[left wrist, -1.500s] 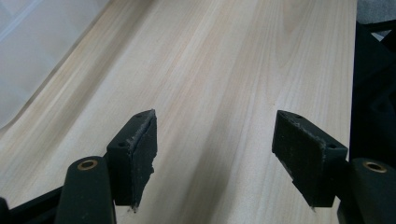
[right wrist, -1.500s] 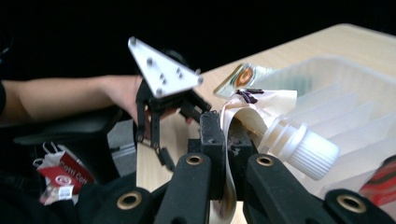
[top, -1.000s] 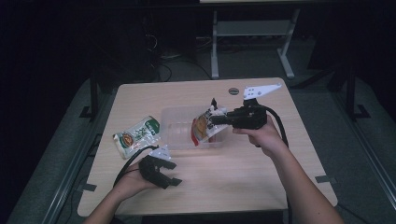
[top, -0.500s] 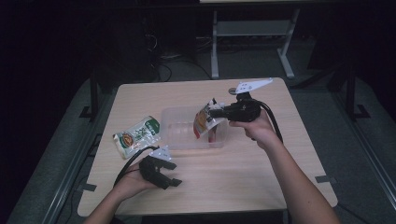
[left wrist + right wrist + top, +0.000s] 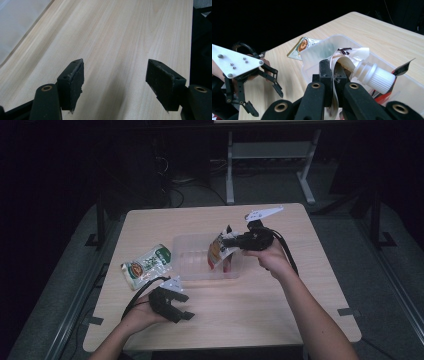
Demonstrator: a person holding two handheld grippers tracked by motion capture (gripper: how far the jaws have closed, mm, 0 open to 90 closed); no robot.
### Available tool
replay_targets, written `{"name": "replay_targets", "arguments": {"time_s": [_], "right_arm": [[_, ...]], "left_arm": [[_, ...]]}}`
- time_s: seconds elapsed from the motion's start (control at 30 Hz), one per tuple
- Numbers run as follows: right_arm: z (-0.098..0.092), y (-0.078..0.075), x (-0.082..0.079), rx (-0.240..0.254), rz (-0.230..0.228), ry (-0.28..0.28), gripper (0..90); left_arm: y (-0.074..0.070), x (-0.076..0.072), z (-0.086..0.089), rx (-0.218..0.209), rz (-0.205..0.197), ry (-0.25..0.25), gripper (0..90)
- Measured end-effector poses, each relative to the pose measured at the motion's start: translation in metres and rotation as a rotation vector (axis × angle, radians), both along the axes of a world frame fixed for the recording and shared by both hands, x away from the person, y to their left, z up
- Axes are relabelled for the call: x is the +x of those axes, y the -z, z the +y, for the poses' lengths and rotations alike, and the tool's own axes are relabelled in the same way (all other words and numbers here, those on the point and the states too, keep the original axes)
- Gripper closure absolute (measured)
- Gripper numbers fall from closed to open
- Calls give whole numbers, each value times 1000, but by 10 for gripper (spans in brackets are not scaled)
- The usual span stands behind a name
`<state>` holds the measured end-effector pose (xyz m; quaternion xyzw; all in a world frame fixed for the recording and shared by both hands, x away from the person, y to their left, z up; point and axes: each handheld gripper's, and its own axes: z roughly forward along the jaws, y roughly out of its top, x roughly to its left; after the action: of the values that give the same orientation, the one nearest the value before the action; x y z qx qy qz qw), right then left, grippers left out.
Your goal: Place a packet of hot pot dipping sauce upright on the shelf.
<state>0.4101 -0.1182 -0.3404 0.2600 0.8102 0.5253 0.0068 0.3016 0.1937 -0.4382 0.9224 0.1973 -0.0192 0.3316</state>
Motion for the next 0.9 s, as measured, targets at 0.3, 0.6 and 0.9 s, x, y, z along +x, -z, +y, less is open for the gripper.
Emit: {"name": "replay_targets", "arguments": {"time_s": [0.3,0.6,0.9], "right_arm": [[7,6,1,-35,11,0,893],[14,10,2,-51,13,-5,890],[20,15,4,-68,20,-2,889]], "left_arm": [[0,0,0,1,2,0,306],[1,0,-1,1,6,3,306],[2,0,-1,-5,9,4,306]]}}
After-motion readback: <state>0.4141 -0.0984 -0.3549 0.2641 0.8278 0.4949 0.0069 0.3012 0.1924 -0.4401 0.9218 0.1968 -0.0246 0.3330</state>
